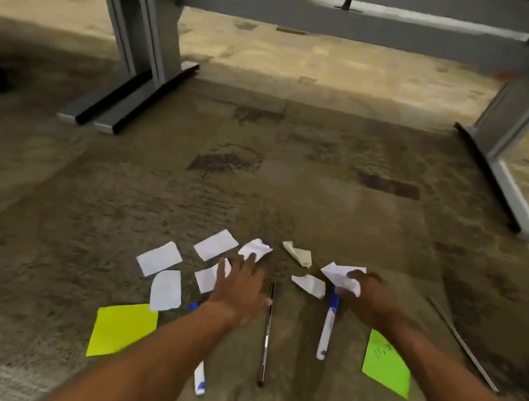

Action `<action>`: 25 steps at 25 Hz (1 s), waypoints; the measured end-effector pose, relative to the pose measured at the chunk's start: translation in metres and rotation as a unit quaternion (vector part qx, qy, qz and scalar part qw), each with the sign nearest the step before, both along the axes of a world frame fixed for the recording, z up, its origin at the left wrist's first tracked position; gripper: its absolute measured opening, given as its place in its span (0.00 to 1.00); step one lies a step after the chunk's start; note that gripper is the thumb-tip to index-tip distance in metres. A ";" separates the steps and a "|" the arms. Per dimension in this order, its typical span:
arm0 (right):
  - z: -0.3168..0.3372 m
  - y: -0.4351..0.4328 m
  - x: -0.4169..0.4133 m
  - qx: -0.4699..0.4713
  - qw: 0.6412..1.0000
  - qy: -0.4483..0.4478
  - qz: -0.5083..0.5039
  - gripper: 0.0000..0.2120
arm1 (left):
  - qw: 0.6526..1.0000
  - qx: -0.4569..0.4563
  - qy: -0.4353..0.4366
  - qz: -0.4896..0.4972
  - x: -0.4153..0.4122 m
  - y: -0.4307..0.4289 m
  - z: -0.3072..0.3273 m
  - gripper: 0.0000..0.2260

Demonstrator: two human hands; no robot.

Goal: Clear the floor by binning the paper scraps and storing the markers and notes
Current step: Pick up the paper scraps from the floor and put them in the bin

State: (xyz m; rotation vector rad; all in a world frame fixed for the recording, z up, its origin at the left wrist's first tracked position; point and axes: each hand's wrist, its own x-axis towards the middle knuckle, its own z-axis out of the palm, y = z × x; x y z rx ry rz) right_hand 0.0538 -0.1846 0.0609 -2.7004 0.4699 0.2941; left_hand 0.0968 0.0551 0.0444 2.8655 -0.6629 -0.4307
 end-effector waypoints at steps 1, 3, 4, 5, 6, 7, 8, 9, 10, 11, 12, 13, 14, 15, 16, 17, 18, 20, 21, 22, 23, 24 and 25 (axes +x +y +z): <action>-0.015 0.002 0.005 0.001 1.000 0.005 -0.008 0.26 | 1.000 0.005 0.006 0.009 0.001 0.002 -0.011 0.33; -0.034 0.004 0.013 0.002 1.000 -0.006 -0.028 0.28 | 1.000 0.013 -0.004 0.002 0.002 0.000 -0.021 0.33; -0.040 0.004 0.017 0.008 0.999 -0.009 -0.039 0.30 | 1.000 0.010 -0.014 -0.010 0.003 -0.004 -0.024 0.32; -0.044 0.002 0.021 0.016 0.998 -0.006 -0.055 0.31 | 0.999 0.004 -0.024 -0.025 0.004 -0.011 -0.025 0.32; -0.049 -0.002 0.025 0.024 0.997 -0.001 -0.072 0.32 | 0.999 -0.004 -0.030 -0.041 0.004 -0.020 -0.027 0.31; -0.053 -0.005 0.029 0.028 0.996 0.001 -0.086 0.33 | 0.998 -0.010 -0.031 -0.055 0.005 -0.030 -0.027 0.31; -0.056 -0.007 0.033 0.028 0.996 0.001 -0.089 0.33 | 0.997 -0.015 -0.026 -0.066 0.004 -0.040 -0.028 0.30; -0.060 -0.009 0.035 0.027 0.996 0.000 -0.082 0.33 | 0.997 -0.018 -0.019 -0.074 0.002 -0.050 -0.028 0.30; -0.063 -0.009 0.036 0.030 0.997 -0.003 -0.070 0.33 | 0.996 -0.020 -0.015 -0.081 0.001 -0.058 -0.029 0.29; -0.066 -0.009 0.037 0.034 0.997 -0.003 -0.063 0.32 | 0.996 -0.022 -0.015 -0.087 -0.001 -0.065 -0.031 0.28; -0.069 -0.009 0.036 0.036 0.997 -0.004 -0.063 0.31 | 0.996 -0.023 -0.019 -0.088 -0.002 -0.070 -0.033 0.26; -0.071 -0.009 0.036 0.037 0.997 -0.007 -0.070 0.29 | 0.996 -0.021 -0.029 -0.085 -0.003 -0.074 -0.033 0.25; -0.073 -0.010 0.037 0.039 0.996 -0.016 -0.079 0.26 | 0.996 -0.011 -0.045 -0.081 -0.003 -0.077 -0.035 0.23; -0.074 -0.010 0.038 0.043 0.995 -0.032 -0.085 0.22 | 0.995 0.008 -0.067 -0.078 -0.004 -0.080 -0.035 0.22; -0.074 -0.011 0.038 0.046 0.994 -0.048 -0.088 0.19 | 0.993 0.032 -0.089 -0.077 -0.005 -0.082 -0.034 0.20; -0.073 -0.012 0.039 0.046 0.993 -0.059 -0.094 0.17 | 0.990 0.052 -0.107 -0.080 -0.005 -0.085 -0.033 0.19; -0.072 -0.013 0.039 0.041 0.992 -0.062 -0.099 0.17 | 0.988 0.064 -0.117 -0.083 -0.006 -0.088 -0.031 0.18; -0.069 -0.017 0.036 0.019 0.994 -0.041 -0.097 0.22 | 0.985 0.061 -0.135 -0.087 -0.005 -0.092 -0.030 0.18; -0.066 -0.020 0.034 0.005 0.996 -0.028 -0.084 0.25 | 0.983 0.050 -0.151 -0.089 -0.003 -0.091 -0.029 0.18; -0.063 -0.023 0.033 -0.009 0.997 -0.025 -0.067 0.27 | 0.981 0.038 -0.168 -0.089 0.000 -0.087 -0.028 0.18; -0.057 -0.026 0.034 -0.022 0.998 -0.033 -0.051 0.27 | 0.979 0.028 -0.185 -0.085 0.006 -0.081 -0.026 0.19; -0.051 -0.027 0.038 -0.031 0.998 -0.049 -0.037 0.26 | 0.976 0.022 -0.201 -0.077 0.013 -0.073 -0.024 0.20; -0.044 -0.026 0.043 -0.034 0.996 -0.073 -0.027 0.24 | 0.974 0.022 -0.214 -0.065 0.021 -0.063 -0.021 0.21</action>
